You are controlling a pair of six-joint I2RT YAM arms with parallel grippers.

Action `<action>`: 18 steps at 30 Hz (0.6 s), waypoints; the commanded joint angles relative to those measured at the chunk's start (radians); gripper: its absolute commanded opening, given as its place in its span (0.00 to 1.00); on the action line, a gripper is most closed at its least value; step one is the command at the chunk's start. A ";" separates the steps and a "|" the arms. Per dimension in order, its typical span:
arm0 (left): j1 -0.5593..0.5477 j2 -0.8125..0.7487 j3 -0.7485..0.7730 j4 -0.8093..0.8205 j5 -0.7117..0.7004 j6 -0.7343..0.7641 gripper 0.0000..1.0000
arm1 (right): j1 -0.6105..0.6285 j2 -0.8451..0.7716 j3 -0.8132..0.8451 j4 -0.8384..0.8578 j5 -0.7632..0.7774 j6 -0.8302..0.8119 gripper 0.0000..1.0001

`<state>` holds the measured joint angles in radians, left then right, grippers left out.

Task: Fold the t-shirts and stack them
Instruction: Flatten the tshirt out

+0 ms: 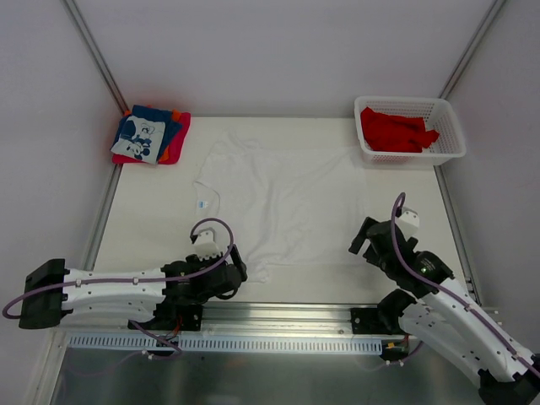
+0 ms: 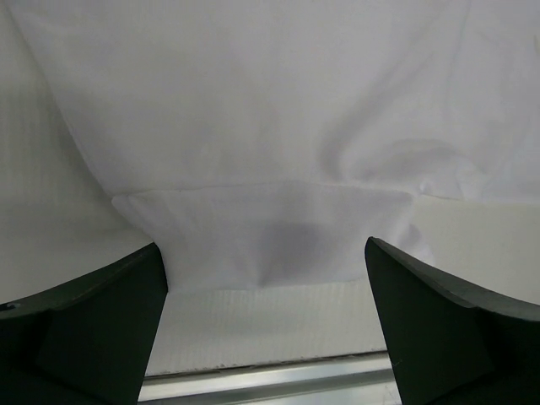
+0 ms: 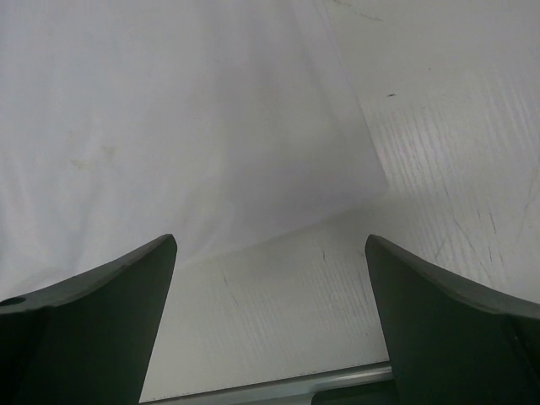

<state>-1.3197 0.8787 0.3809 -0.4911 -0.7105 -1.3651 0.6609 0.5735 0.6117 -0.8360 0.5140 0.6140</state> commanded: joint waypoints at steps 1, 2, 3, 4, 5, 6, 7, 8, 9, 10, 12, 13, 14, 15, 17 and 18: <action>-0.052 0.031 0.071 -0.010 -0.006 -0.031 0.97 | 0.005 0.041 -0.067 0.093 -0.029 0.024 0.99; -0.059 0.040 0.076 -0.010 -0.006 -0.035 0.97 | 0.005 0.057 -0.082 0.116 -0.041 0.032 0.99; -0.071 0.066 0.078 -0.010 -0.007 -0.041 0.97 | 0.005 0.063 -0.116 0.138 -0.058 0.039 0.99; -0.078 0.080 0.082 -0.010 -0.007 -0.052 0.97 | 0.005 0.071 -0.128 0.176 -0.065 0.049 0.98; -0.084 0.091 0.082 -0.010 -0.007 -0.058 0.97 | 0.005 0.090 -0.141 0.196 -0.069 0.052 0.97; -0.085 0.101 0.084 -0.010 -0.007 -0.063 0.97 | 0.003 0.104 -0.150 0.207 -0.059 0.050 0.96; -0.091 0.111 0.081 -0.010 -0.007 -0.068 0.97 | 0.003 0.121 -0.151 0.212 -0.045 0.049 0.95; -0.093 0.111 0.078 -0.012 -0.009 -0.071 0.97 | 0.003 0.140 -0.147 0.212 -0.034 0.043 0.95; -0.093 0.097 0.073 -0.012 -0.012 -0.074 0.97 | 0.002 0.175 -0.141 0.212 -0.014 0.036 0.93; -0.093 0.085 0.061 -0.014 -0.021 -0.077 0.97 | 0.000 0.192 -0.127 0.212 -0.006 0.030 0.91; -0.093 0.051 0.047 -0.017 -0.033 -0.075 0.97 | -0.004 0.236 -0.110 0.212 0.012 0.007 0.89; -0.093 0.013 0.035 -0.020 -0.040 -0.072 0.97 | -0.007 0.249 -0.104 0.209 0.014 0.001 0.89; -0.093 -0.007 0.027 -0.032 -0.050 -0.072 0.97 | -0.015 0.259 -0.089 0.206 0.018 -0.009 0.89; -0.093 -0.047 0.023 -0.038 -0.056 -0.074 0.98 | -0.026 0.267 -0.081 0.204 0.018 -0.014 0.88; -0.092 -0.076 0.006 -0.052 -0.066 -0.072 0.98 | -0.035 0.279 -0.070 0.206 0.020 -0.020 0.88; -0.092 -0.090 0.001 -0.056 -0.067 -0.072 0.98 | -0.041 0.281 -0.067 0.206 0.024 -0.031 0.88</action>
<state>-1.4021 0.8272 0.4019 -0.5106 -0.7258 -1.4158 0.6361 0.8482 0.4889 -0.6544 0.4965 0.6109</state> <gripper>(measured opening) 0.975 0.884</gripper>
